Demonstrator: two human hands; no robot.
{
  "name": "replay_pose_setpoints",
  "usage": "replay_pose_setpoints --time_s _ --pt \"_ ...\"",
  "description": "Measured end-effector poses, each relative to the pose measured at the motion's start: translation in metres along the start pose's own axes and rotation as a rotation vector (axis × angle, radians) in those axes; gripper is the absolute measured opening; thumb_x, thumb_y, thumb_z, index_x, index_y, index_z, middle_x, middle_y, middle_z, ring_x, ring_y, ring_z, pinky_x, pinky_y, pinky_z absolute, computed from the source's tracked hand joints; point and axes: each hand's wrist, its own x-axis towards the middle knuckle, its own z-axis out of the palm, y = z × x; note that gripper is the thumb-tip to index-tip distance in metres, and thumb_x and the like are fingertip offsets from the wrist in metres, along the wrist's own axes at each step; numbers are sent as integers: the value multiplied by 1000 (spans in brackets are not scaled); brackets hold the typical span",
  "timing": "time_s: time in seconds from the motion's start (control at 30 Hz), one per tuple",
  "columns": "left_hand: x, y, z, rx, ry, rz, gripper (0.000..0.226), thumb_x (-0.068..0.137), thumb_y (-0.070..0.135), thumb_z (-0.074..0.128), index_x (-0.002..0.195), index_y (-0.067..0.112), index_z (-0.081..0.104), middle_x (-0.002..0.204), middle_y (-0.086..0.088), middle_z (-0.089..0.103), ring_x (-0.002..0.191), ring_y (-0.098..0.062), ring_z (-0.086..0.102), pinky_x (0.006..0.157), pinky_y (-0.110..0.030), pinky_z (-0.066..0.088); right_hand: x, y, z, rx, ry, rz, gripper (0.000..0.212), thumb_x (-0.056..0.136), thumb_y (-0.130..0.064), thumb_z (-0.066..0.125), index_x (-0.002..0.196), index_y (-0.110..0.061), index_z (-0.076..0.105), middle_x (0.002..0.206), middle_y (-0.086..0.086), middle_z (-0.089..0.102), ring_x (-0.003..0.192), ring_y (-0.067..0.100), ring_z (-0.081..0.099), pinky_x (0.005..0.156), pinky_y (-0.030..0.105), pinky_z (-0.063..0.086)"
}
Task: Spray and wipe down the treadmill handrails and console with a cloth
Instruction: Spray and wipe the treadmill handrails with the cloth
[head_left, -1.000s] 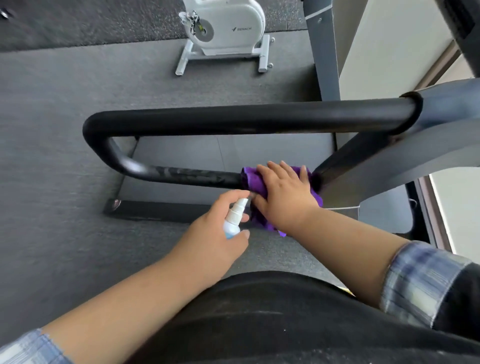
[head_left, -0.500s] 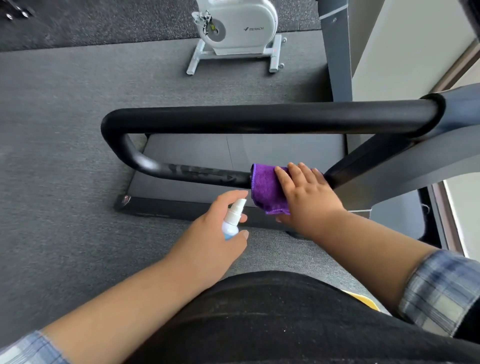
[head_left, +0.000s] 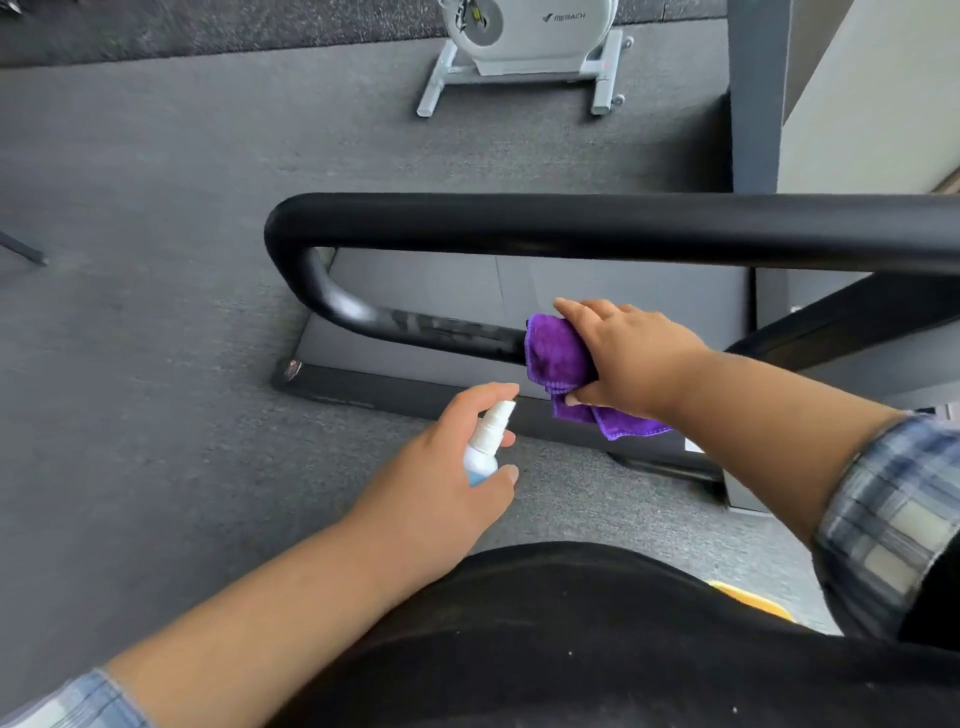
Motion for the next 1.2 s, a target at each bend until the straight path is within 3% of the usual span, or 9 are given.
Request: replay_pose_setpoints --time_s 0.07,0.2,0.43,0.57,0.67,0.8,0.93,1.07,1.2 --pt "1 -2 -6 -22 3 3 63 90 30 65 121 72 30 112 33 59 91 3 58 85 -28 49 -16 13 9 -27 53 -43 103 83 -62 68 158 -32 5 149 -1 43 123 28 53 99 43 47" --pt "1 -11 -16 -57 37 -14 63 91 29 65 120 72 31 110 34 58 89 5 57 77 -21 45 -32 19 18 -113 95 30 98 84 -64 62 159 -31 7 143 1 48 115 31 56 93 45 49" --pt "5 -24 -32 -59 113 -40 61 90 27 67 120 69 34 107 31 62 93 7 57 73 -13 42 26 -56 6 -125 135 -24 95 89 -67 53 158 -19 7 142 7 47 118 32 57 94 44 48" --pt "9 -24 -31 -47 98 -37 61 89 24 67 117 68 36 103 34 61 95 10 57 70 -2 39 61 -101 10 -167 138 -122 90 97 -54 49 159 -22 -8 164 13 16 132 37 44 96 47 46" --pt "15 -16 -28 -34 83 -33 64 88 26 67 115 72 33 105 36 60 98 9 56 75 -9 41 55 -92 13 -195 155 -174 94 92 -38 60 157 -33 -8 161 12 19 120 36 51 88 46 48" --pt "23 -8 -23 -29 115 -5 66 87 29 67 112 77 30 107 35 60 95 4 58 80 -27 47 22 -51 13 -211 116 -184 91 90 -38 64 156 -37 0 157 9 24 120 36 50 92 47 47" --pt "24 -11 -27 4 100 3 67 88 30 66 112 78 27 106 34 60 98 6 56 80 -21 44 0 -26 16 -283 128 -183 93 91 -32 60 155 -34 -7 161 12 19 129 36 44 95 46 46" --pt "14 -24 -46 -1 109 -40 64 89 30 66 114 76 29 109 34 58 102 7 54 80 -17 42 18 -54 13 -308 101 -197 99 94 -26 56 153 -25 -24 164 13 8 137 36 36 101 45 44" --pt "7 -38 -59 7 145 -65 66 88 27 67 114 75 30 109 35 57 102 6 55 79 -16 41 52 -97 9 -329 122 -213 101 91 -22 59 155 -20 -20 161 16 10 132 41 38 97 47 45"
